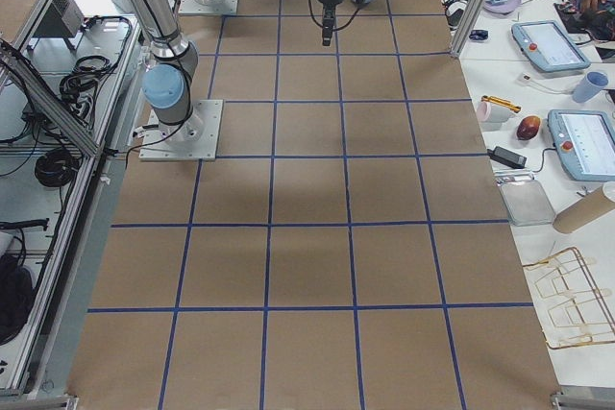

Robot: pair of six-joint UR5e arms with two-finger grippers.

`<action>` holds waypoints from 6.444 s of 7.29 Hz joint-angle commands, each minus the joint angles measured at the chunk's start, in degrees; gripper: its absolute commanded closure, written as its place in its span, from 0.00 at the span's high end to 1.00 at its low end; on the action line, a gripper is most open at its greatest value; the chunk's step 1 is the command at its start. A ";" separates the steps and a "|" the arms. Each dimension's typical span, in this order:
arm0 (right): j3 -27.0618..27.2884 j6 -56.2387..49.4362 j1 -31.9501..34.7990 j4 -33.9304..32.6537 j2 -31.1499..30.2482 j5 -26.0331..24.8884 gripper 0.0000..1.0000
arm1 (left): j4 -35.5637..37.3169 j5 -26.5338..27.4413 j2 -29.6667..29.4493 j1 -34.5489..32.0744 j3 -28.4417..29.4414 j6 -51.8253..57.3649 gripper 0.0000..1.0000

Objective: Stack green bowl on blue bowl

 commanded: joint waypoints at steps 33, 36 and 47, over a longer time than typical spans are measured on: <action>-0.02 0.00 0.00 0.00 0.00 -0.04 1.00 | 1.22 18.64 12.04 -16.74 -2.57 -9.04 1.00; -0.02 0.00 0.00 0.00 0.00 -0.04 1.00 | -4.60 21.09 17.42 -21.14 -2.66 -10.00 1.00; -0.02 0.00 0.00 0.00 0.00 -0.04 1.00 | -10.15 22.94 21.47 -23.61 -2.57 -8.78 1.00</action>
